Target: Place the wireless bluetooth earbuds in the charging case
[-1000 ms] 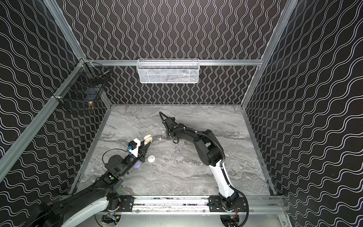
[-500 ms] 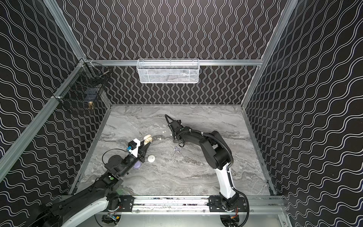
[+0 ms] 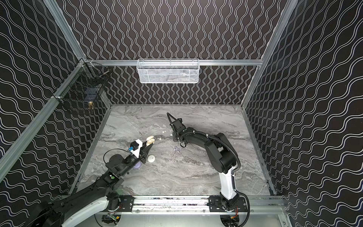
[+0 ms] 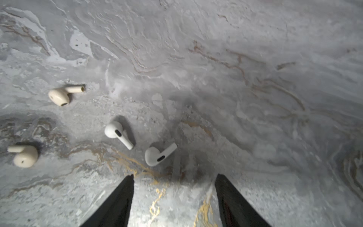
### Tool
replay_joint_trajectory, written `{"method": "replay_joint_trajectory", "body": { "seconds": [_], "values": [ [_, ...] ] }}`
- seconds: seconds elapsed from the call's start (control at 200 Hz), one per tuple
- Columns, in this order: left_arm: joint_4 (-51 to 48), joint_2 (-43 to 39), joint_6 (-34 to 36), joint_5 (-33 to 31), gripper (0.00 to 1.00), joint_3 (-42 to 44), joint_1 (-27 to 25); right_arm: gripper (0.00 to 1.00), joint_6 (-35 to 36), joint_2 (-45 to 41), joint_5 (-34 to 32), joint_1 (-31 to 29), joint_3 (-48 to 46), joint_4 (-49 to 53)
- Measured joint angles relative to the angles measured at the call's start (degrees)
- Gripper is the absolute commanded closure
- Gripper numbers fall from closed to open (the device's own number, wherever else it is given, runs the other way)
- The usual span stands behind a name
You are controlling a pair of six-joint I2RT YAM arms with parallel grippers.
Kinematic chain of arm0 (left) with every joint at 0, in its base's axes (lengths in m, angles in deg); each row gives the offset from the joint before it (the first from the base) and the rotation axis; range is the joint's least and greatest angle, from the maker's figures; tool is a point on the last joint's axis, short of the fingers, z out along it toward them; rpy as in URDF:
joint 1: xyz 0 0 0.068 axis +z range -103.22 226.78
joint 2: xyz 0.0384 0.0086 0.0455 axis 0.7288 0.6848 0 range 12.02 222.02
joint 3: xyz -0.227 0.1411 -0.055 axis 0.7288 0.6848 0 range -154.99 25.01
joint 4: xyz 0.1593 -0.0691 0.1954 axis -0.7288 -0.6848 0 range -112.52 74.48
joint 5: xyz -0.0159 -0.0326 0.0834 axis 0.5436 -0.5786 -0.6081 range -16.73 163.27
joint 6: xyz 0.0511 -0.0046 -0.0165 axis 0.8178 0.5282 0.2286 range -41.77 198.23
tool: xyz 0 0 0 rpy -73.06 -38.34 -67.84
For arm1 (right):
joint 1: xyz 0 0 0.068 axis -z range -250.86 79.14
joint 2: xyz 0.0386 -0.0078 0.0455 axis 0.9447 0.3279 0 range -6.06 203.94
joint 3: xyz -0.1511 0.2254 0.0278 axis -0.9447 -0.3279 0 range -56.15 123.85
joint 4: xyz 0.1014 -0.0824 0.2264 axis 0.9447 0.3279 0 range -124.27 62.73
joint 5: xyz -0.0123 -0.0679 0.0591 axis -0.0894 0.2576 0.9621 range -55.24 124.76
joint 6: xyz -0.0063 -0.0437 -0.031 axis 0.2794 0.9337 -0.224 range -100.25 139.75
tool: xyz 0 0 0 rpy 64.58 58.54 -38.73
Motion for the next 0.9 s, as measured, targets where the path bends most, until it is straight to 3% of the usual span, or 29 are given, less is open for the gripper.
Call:
{"method": "replay_joint_trajectory", "body": {
  "seconds": [0.405, 0.49, 0.901],
  "values": [
    [0.61, -0.09, 0.26, 1.66, 1.00, 0.00, 0.00, 0.39, 5.42, 1.33, 1.38, 0.33, -1.18, -3.43],
    [0.55, -0.15, 0.26, 1.66, 1.00, 0.00, 0.00, 0.45, 7.32, 1.33, 3.02, 0.57, -1.53, -5.22],
    [0.52, -0.24, 0.39, 1.66, 1.00, -0.02, 0.00, 0.43, 15.45, 2.78, 9.53, 1.49, -2.67, -11.15]
  ]
}}
